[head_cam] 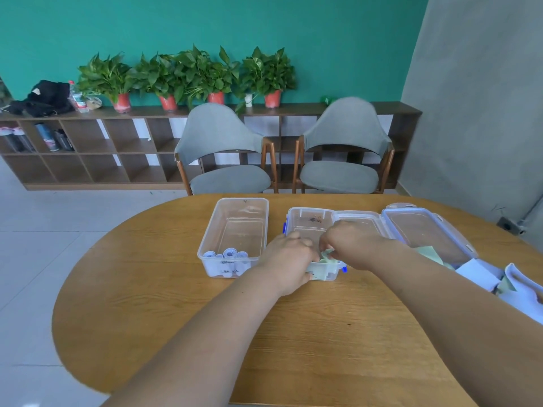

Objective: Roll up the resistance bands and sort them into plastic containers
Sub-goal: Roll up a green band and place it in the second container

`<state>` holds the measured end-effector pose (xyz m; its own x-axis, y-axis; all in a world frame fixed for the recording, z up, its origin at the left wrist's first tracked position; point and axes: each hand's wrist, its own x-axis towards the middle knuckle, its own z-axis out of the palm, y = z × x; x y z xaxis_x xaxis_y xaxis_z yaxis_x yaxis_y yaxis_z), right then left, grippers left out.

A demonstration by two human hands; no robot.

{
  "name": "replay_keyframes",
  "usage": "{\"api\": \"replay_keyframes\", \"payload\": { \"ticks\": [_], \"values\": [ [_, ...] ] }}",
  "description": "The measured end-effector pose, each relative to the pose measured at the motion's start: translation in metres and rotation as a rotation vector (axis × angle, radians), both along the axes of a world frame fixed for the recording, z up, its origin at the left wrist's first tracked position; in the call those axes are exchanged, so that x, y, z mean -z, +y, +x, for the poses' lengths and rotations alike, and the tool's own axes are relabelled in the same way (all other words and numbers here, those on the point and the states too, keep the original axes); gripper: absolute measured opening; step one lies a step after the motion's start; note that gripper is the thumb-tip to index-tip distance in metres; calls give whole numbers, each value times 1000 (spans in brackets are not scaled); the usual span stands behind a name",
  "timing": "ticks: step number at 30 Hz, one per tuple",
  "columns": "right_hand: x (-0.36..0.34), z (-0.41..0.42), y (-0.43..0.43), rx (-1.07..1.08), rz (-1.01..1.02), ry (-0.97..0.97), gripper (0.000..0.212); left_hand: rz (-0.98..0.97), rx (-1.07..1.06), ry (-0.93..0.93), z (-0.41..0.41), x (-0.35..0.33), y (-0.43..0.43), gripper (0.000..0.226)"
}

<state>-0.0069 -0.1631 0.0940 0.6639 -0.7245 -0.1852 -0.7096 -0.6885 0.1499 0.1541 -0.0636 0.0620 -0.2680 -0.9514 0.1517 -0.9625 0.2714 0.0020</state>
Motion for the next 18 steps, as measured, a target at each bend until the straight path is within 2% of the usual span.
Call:
{"api": "replay_keyframes", "payload": {
  "ticks": [8, 12, 18],
  "values": [
    [0, 0, -5, -31, 62, -21, 26, -31, 3, -85, 2, 2, -2, 42],
    [3, -2, -8, -20, 120, -95, 26, -33, -2, -103, 1, 3, -4, 40],
    [1, -1, -9, -21, 213, -173, 33, 29, -14, -28, 1, 4, -6, 40]
  ]
}}
